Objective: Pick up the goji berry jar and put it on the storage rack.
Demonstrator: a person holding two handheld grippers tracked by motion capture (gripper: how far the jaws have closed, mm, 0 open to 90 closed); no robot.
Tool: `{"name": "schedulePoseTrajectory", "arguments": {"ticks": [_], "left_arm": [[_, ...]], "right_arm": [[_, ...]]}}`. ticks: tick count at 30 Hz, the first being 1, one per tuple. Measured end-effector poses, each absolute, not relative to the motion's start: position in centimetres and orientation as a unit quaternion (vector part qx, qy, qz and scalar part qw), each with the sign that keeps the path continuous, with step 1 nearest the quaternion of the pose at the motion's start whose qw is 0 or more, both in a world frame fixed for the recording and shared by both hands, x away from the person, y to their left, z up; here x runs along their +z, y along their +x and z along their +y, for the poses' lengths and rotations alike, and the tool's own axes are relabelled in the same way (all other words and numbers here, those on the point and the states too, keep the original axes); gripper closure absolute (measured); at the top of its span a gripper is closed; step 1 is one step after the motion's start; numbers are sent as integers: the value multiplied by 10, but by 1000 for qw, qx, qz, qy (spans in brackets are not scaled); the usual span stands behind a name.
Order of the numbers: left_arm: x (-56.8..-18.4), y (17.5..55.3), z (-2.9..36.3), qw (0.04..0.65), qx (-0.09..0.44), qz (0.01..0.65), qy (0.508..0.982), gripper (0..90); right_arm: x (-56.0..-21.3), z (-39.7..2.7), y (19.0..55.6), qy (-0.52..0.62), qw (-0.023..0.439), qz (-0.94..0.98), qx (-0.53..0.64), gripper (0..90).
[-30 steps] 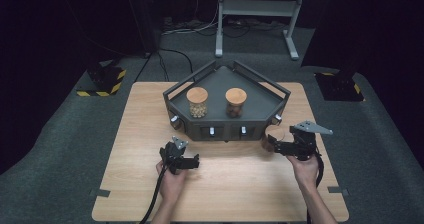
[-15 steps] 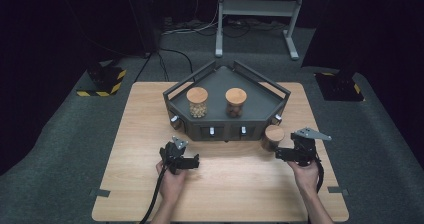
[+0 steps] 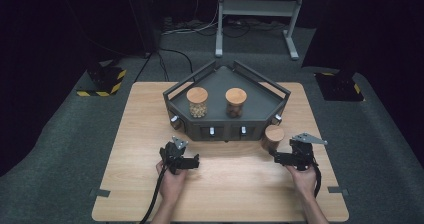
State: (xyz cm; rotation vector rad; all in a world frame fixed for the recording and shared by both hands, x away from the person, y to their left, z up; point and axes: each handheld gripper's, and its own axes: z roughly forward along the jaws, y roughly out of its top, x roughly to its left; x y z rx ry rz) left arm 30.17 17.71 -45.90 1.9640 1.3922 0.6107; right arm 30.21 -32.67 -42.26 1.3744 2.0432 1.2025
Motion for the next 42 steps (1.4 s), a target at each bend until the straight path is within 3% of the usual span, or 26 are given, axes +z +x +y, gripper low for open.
{"name": "schedulePoseTrajectory", "arguments": {"ticks": [30,42], "left_arm": [[-459,302,177,323,233,531,748,25],[-459,302,177,323,233,531,748,25]], "right_arm": [[-443,-301,335,540,182,724,388,96],[-441,-286,336,531,219,723,384,149]]}}
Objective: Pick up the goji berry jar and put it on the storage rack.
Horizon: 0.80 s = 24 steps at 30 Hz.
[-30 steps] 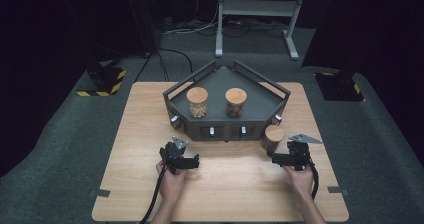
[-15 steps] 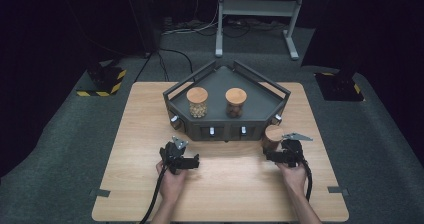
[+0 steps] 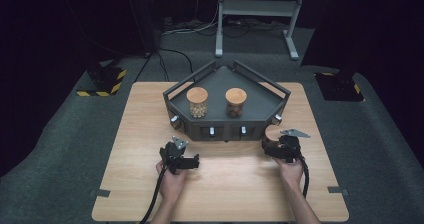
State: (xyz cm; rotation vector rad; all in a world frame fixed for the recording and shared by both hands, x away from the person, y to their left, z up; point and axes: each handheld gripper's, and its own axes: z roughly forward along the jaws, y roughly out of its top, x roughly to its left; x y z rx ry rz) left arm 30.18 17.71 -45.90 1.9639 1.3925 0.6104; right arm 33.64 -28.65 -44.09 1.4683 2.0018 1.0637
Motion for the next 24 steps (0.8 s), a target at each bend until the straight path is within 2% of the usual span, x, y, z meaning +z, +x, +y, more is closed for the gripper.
{"name": "schedulePoseTrajectory", "arguments": {"ticks": [11,24], "left_arm": [[-459,302,177,323,233,531,748,25],[-459,302,177,323,233,530,748,25]], "right_arm": [[-443,-277,333,524,245,723,378,239],[-442,-267,331,513,269,730,363,252]]}}
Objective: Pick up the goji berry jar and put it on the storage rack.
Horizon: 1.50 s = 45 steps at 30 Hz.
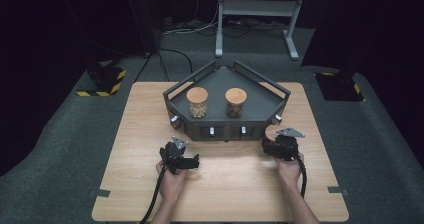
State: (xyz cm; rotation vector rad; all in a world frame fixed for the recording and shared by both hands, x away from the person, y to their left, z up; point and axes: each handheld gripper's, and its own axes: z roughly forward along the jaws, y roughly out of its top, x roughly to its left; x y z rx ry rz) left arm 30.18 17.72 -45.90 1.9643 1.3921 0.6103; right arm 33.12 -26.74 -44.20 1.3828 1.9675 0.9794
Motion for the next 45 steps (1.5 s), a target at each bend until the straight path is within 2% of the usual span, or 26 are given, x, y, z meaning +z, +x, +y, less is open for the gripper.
{"name": "schedulePoseTrajectory", "arguments": {"ticks": [18,45], "left_arm": [[-459,302,177,323,233,531,748,25],[-459,302,177,323,233,530,748,25]], "right_arm": [[-440,-270,329,514,269,727,368,254],[-410,-288,324,491,250,744,378,253]]}}
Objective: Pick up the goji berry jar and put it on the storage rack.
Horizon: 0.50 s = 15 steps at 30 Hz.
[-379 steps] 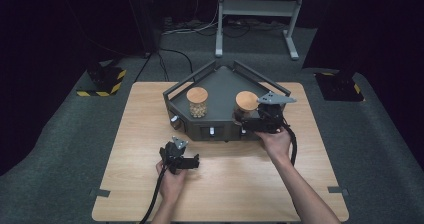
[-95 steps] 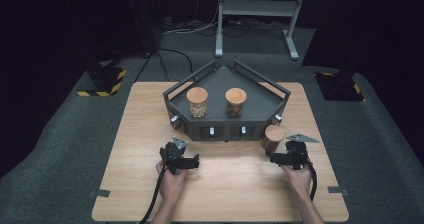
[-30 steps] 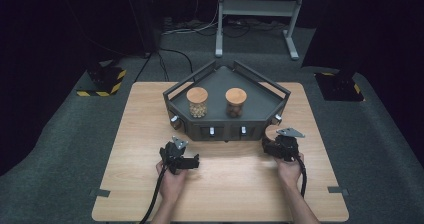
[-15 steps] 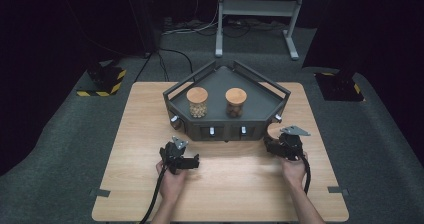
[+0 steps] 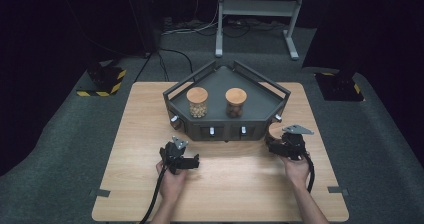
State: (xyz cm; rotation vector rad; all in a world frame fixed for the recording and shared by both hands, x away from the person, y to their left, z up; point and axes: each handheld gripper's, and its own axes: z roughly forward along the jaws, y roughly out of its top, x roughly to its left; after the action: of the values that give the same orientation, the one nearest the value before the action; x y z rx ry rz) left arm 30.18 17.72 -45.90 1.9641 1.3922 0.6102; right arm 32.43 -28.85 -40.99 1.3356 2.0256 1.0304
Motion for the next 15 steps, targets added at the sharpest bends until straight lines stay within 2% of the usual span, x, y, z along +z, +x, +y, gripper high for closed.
{"name": "schedulePoseTrajectory", "arguments": {"ticks": [15], "left_arm": [[-459,302,177,323,232,530,749,25]], "right_arm": [[-395,-299,322,477,239,752,388,253]]}}
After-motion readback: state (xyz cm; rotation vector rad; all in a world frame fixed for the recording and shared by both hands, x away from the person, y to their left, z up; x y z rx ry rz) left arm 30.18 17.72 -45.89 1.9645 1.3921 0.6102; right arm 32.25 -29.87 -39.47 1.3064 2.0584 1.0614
